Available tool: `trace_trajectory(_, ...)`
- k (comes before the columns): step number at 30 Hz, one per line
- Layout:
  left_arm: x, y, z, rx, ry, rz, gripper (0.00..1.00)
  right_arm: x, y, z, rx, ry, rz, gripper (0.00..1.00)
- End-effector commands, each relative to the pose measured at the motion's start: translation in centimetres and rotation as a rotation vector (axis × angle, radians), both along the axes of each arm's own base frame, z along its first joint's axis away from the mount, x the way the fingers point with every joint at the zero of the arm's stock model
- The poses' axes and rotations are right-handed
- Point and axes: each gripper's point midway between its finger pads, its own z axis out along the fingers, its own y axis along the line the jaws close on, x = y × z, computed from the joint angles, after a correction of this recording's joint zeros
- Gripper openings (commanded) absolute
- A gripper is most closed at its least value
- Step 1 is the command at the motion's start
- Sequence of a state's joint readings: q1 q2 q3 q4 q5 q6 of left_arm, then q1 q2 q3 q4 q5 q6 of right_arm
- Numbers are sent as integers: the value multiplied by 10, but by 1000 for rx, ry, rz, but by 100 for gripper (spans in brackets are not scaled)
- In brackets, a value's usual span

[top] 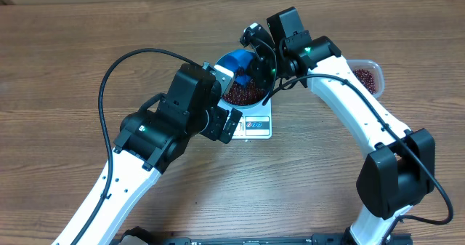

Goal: Scoop item into bowl and weigh 150g on scale

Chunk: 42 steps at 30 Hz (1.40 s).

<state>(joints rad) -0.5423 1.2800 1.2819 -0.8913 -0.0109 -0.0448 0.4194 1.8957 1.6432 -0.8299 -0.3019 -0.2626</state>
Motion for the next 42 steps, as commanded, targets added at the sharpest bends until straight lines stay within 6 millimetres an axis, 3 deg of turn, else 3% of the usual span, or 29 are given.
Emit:
trace_trajectory(1, 1, 0, 10, -13, -25, -9, 100, 12, -6, 23, -17, -76, -29, 4)
trace_trajectory(9, 1, 0, 10, -13, -25, -9, 100, -5, -14, 16, -54, -4, -29, 4)
trace_trajectory(15, 1, 0, 10, -13, -25, -9, 99, 13, -17, 27, -68, -95, -64, 4)
trace_trajectory(21, 1, 0, 10, -13, -25, -9, 100, 8, -20, 34, -77, -87, -66, 4)
trace_trajectory(26, 1, 0, 10, -13, -25, -9, 100, 16, -17, 41, -62, -130, -71, 4)
trace_trajectory(31, 1, 0, 10, -13, -25, -9, 100, 5, -27, 36, -112, -86, -82, 4)
trace_trajectory(38, 1, 0, 10, -13, -25, -9, 100, 13, -24, 60, -80, -155, -90, 4)
trace_trajectory(42, 1, 0, 10, -13, -25, -9, 100, 7, -26, 64, -89, -136, -88, 4)
